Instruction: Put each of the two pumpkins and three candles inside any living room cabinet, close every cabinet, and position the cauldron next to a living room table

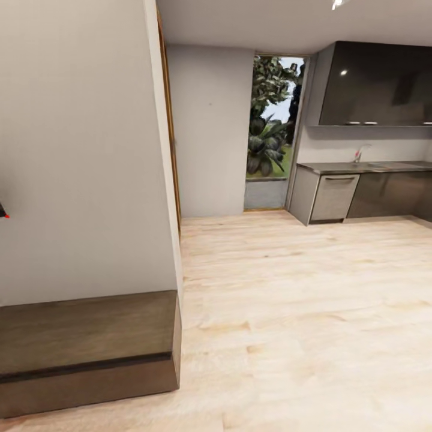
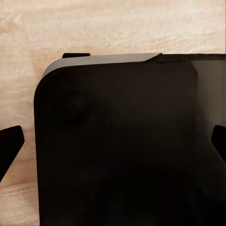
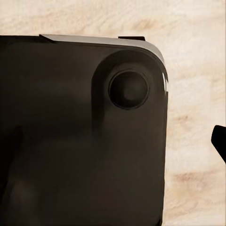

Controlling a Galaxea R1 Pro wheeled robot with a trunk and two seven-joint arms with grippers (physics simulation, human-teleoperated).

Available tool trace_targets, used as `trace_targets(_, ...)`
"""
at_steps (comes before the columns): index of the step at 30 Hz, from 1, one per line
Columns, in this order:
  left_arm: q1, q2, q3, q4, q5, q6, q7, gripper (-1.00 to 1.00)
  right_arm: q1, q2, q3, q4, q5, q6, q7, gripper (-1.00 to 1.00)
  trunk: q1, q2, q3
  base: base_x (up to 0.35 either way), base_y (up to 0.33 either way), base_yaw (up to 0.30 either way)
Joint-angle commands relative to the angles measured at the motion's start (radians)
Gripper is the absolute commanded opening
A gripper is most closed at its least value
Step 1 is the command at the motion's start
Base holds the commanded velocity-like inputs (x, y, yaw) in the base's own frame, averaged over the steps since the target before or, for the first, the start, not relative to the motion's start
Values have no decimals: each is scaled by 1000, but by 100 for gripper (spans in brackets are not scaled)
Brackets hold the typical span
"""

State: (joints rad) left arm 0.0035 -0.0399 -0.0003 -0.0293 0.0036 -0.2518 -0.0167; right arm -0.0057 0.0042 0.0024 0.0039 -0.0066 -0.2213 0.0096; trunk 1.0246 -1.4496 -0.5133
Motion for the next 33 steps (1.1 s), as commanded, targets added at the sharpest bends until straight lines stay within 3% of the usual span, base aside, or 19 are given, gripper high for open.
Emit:
trace_targets(1, 1, 0, 0, -1, 1, -1, -2, 100, 0, 0, -1, 0, -2, -5, 1, 100, 0, 0, -1, 166, 92, 159)
trace_targets(15, 1, 0, 0, -1, 1, -2, -2, 100, 0, 0, -1, 0, -3, -8, 0, 100, 0, 0, -1, 106, -67, 243)
trace_targets(33, 1, 0, 2, -1, 1, -3, -2, 100, 0, 0, -1, -2, -1, -9, 3, 100, 0, 0, -1, 186, -4, 15)
